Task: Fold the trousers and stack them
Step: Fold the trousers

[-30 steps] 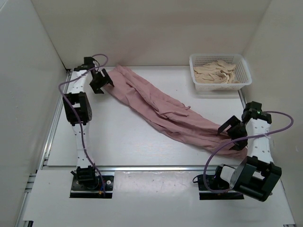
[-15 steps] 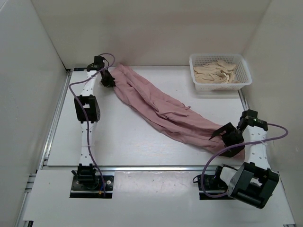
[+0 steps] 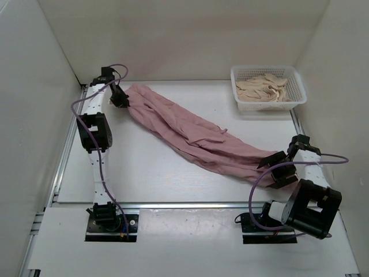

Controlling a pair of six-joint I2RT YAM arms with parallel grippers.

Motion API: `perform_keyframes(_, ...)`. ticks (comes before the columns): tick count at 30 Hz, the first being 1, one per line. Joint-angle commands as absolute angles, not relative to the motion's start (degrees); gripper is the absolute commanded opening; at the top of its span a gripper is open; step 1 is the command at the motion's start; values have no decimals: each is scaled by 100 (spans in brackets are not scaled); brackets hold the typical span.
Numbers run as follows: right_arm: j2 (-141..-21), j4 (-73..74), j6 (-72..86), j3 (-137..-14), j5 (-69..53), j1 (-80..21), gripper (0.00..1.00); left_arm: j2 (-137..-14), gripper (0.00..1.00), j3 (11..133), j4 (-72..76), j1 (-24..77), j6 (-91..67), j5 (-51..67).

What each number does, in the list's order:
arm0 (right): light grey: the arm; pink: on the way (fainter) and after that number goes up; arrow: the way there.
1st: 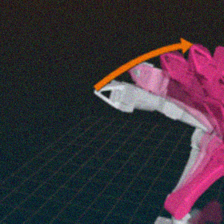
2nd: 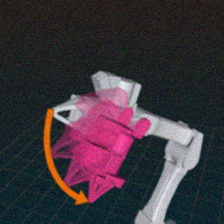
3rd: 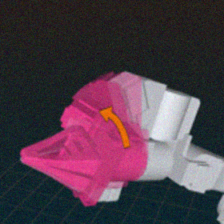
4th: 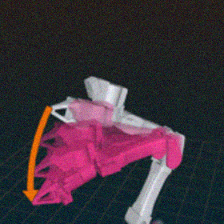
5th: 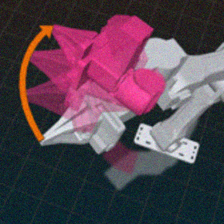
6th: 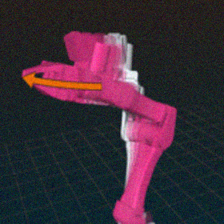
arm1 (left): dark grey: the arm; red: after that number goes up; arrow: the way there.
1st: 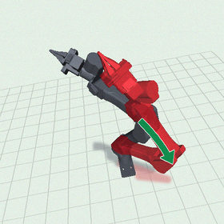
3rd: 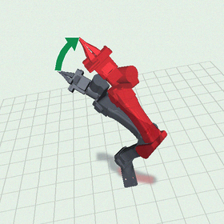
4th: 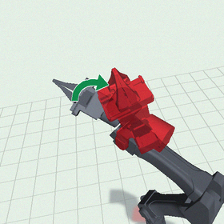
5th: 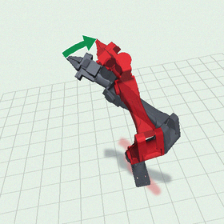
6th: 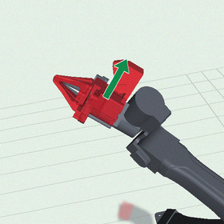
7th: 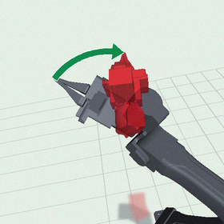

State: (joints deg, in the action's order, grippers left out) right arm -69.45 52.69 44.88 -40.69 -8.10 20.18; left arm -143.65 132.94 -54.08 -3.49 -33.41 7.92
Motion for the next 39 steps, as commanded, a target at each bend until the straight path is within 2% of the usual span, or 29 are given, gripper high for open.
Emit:
perform_keyframes(1,-7144,4764,4649,-4192,-361,2048,86,-13386,10,13219,-5353,-571,-3146,554)
perform_keyframes(6,-7382,4308,4702,-3947,17,2048,83,-12991,10,13008,-5353,-686,-3023,554)
perform_keyframes(7,-7383,4124,4850,-3946,78,2048,73,-12938,10,12947,-5353,-738,-3023,554)
perform_keyframes(9,-7645,3754,4904,-4094,42,1654,61,-12833,10,12885,-5353,-738,-2971,554)
perform_keyframes(10,-7768,3823,4991,-4252,192,1513,35,-12736,10,12885,-5353,-790,-2910,554)
perform_keyframes(12,-8136,3998,4992,-4656,429,1231,8,-12683,10,12885,-5405,-861,-2840,554)
perform_keyframes(13,-8243,4199,4992,-5119,596,1230,0,-12613,10,12963,-5405,-861,-2839,554)
perform_keyframes(15,-8306,4350,4835,-5666,702,1230,0,-12612,10,13365,-5563,-1001,-2778,659)
perform_keyframes(19,-8507,4727,4439,-7545,826,1484,0,-12902,10,14798,-6081,-1212,-2777,896)
perform_keyframes(20,-8664,4972,4378,-8376,826,1485,0,-12972,10,15044,-6134,-1265,-2777,966)
perform_keyframes(23,-8806,5220,4254,-9506,888,1644,0,-12771,10,15328,-5977,-1546,-2970,1370)
perform_keyframes(25,-8807,5221,4254,-9711,756,1783,0,-12631,10,15206,-5872,-1800,-3023,1520)
perform_keyframes(29,-8518,5221,4254,-9336,615,1784,0,-12192,10,14521,-5819,-2057,-3023,1802)
perform_keyframes(37,-7261,5063,4201,-6366,694,1898,0,-11444,10,11657,-5546,-2109,-2610,838)
perform_keyframes(38,-7112,5063,4201,-6085,764,1898,0,-11443,11,11097,-5546,-2109,-2610,739)
perform_keyframes(39,-6788,5150,4201,-5586,765,1951,6,-11374,26,10822,-5546,-2162,-2610,738)
